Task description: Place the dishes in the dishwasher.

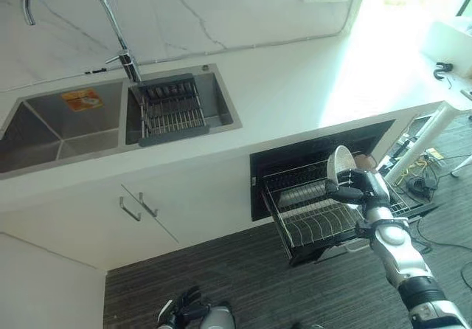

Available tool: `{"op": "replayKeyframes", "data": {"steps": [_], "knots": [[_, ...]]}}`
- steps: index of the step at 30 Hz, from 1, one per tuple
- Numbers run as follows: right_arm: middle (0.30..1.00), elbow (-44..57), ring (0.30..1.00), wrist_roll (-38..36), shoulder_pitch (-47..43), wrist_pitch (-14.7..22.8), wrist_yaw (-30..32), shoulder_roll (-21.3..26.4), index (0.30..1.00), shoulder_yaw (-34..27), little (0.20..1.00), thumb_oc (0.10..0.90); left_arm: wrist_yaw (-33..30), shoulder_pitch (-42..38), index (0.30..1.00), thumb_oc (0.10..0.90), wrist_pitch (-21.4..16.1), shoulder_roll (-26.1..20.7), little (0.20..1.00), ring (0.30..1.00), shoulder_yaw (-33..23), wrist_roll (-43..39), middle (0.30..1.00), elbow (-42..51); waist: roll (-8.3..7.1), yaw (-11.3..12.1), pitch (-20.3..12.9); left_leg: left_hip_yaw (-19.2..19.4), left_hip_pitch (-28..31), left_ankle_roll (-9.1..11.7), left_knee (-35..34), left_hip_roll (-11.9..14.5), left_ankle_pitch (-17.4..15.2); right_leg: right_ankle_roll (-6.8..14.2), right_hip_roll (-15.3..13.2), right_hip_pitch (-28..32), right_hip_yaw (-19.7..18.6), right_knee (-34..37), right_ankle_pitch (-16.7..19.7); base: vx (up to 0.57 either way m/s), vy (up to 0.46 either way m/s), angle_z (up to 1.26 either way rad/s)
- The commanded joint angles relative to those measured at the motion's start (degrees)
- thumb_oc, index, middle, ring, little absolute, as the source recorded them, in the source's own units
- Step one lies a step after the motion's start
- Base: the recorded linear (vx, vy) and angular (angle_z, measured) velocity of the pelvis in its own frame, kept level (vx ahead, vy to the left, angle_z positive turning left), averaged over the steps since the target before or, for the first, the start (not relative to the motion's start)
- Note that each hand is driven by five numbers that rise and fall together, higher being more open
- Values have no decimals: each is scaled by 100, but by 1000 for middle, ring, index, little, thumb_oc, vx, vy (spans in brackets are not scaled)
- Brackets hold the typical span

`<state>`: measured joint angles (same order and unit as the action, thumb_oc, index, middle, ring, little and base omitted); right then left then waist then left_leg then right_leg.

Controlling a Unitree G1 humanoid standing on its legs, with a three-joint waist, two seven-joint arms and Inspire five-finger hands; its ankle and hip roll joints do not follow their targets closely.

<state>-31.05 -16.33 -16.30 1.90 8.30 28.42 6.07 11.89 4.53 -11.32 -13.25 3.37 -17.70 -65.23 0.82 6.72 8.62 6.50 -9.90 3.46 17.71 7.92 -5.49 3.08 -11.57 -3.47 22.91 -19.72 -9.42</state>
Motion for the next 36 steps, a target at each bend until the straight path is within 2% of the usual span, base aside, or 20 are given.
{"op": "replayKeyframes", "data": {"steps": [1, 9, 12, 13, 14, 15, 21, 26, 32, 36], "knots": [[300, 241, 300, 131, -863, 479, 271, 469, 300, -188, 300, 400, 89, 375, 900, 800, 125, -272, 900, 900, 497, 218, 900, -282, -79, 111, 70, -84, 385, 309, -53, 336, -457, 359, -199, 133, -155, 253, -130, 50, 11, 12], [300, -840, 300, 141, -1365, 235, 471, 572, 300, 160, 300, 400, 72, 234, 900, 800, 248, -374, 900, 900, 714, 80, 900, -136, 0, 274, 258, -265, 227, 307, -53, 263, -392, 362, -241, 42, -90, 253, -64, 19, 10, 8], [300, -1181, 300, 32, -1664, 154, 478, 714, 300, 312, 300, 400, 54, 113, 900, 800, 291, -413, 900, 900, 828, -34, 900, 14, 94, 340, 462, -347, 95, 315, -53, 234, -332, 366, -272, -76, -92, 253, -12, -76, 34, 8], [300, -1480, 300, -37, -2021, 123, 428, 842, 300, 388, 300, 400, 61, -9, 900, 800, 203, -440, 900, 900, 957, -97, 900, 77, 174, 388, 674, -406, -46, 318, -53, 197, -281, 373, -304, -210, -101, 253, 33, -135, 33, 9], [300, -1538, 300, -38, -2094, 136, 423, 864, 300, 406, 300, 400, 66, -38, 900, 800, 190, -446, 900, 900, 975, -117, 900, 89, 188, 396, 710, -415, -75, 317, -53, 191, -273, 374, -309, -237, -103, 253, 42, -270, 23, 5], [300, -1828, 300, -5, -2622, 90, 409, 1001, 300, 561, 300, 400, 72, -249, 900, 800, 176, -519, 900, 900, 1098, -251, 900, 175, 262, 461, 972, -489, -301, 306, -53, 143, -208, 387, -345, -456, -116, 253, 113, -207, -3, 2], [300, -2258, 300, 17, -3516, -46, 443, 1209, 300, 903, 300, 400, 59, -523, 900, 800, 226, -664, 900, 900, 1232, -392, 900, 430, 380, 577, 1440, -588, -754, 244, -53, 52, -115, 416, -370, -914, -138, 253, 252, -122, -14, 3], [300, -2624, 300, 237, -4220, -307, 506, 1352, 300, 1228, 300, 400, 59, -550, 900, 800, 270, -745, 900, 900, 1338, -557, 900, 773, 533, 639, 1723, -614, -1143, 175, -53, -48, -66, 457, -380, -1354, -237, 253, 347, -57, 23, 7], [300, -2873, 300, 361, -4821, -483, 563, 1535, 300, 1485, 300, 400, 104, -535, 900, 800, 283, -900, 900, 900, 1404, -752, 900, 1171, 583, 690, 1877, -616, -1401, 155, -53, -69, -50, 486, -371, -1652, -301, 253, 404, -37, 5, -2], [300, -3149, 300, -42, -5080, -1135, 115, 1642, 300, 1560, 300, 400, 116, -492, 900, 800, 358, -1007, 900, 900, 1467, -878, 900, 1520, 599, 734, 1939, -610, -1523, 157, -53, -90, -13, 493, -388, -1773, -312, 253, 436, -23, 5, -6]]}}
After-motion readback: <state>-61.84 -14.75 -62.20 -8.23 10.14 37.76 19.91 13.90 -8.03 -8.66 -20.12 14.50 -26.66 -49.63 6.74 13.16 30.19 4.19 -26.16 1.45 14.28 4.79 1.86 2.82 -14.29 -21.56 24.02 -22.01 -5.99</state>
